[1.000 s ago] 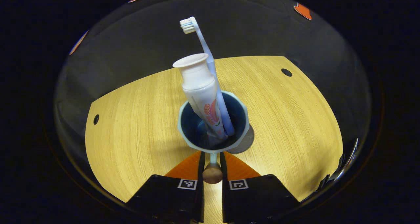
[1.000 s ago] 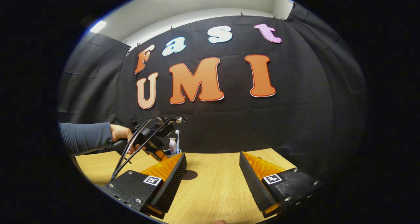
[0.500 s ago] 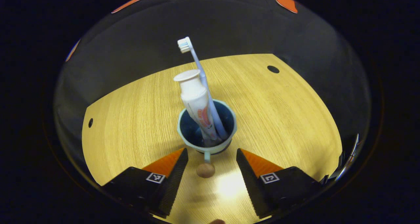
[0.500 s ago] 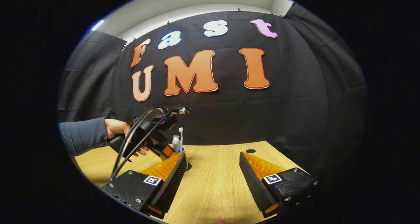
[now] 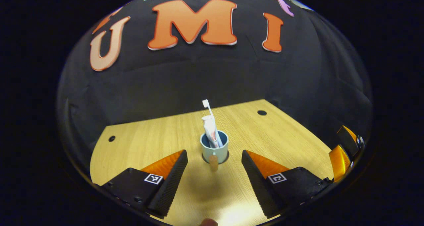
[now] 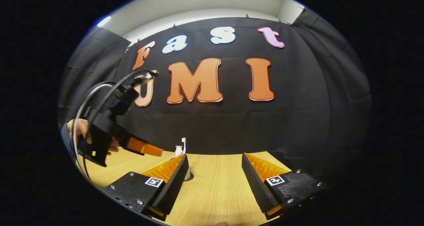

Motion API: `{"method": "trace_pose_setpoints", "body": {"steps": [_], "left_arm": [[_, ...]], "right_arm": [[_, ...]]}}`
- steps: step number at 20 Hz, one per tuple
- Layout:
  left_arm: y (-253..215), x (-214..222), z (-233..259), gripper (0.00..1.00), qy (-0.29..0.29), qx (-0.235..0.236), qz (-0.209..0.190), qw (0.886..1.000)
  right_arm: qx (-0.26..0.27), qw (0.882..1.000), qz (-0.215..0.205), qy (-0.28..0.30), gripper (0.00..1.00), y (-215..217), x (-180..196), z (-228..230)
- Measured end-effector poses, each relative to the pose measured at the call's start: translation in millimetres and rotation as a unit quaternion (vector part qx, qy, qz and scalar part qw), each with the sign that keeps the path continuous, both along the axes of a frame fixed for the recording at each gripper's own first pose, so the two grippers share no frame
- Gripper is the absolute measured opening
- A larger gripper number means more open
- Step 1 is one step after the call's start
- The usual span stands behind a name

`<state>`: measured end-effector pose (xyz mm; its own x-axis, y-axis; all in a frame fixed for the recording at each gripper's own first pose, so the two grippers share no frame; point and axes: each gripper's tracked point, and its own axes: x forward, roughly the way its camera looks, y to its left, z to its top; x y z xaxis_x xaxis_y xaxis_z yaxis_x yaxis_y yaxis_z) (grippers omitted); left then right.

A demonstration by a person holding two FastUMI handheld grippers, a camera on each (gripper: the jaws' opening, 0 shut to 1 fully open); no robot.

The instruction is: Put the toothbrush and toothpaste on the desktop into the cup, then pick up the cup and place it on the coaster on the desktop.

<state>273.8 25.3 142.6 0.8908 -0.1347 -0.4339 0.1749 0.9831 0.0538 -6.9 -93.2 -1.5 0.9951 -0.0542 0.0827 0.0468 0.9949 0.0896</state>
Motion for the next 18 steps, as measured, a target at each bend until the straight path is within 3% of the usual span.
{"method": "trace_pose_setpoints", "body": {"steps": [5, 11, 13, 18], "left_arm": [[53.1, -52.3, 53.1, 0.98, -0.149, 0.014, 0.055, 0.987], [89.7, -103.9, 93.3, 0.98, -0.268, -0.046, 0.097, 0.958], [98.1, -109.8, 90.6, 0.98, -0.289, -0.055, 0.101, 0.950], [116.5, -108.2, 60.4, 0.98, -0.272, -0.032, 0.127, 0.953]], "right_arm": [[-0.014, 1.000, 0.005, -0.026, 0.96, 29.0, 2.1, 14.7], [-0.034, 0.998, 0.027, -0.034, 0.96, 69.0, 4.2, 17.1], [-0.041, 0.998, 0.030, -0.034, 0.96, 76.6, 6.1, 15.1], [-0.041, 0.998, 0.034, -0.034, 0.96, 89.4, 9.8, 12.3]]}}
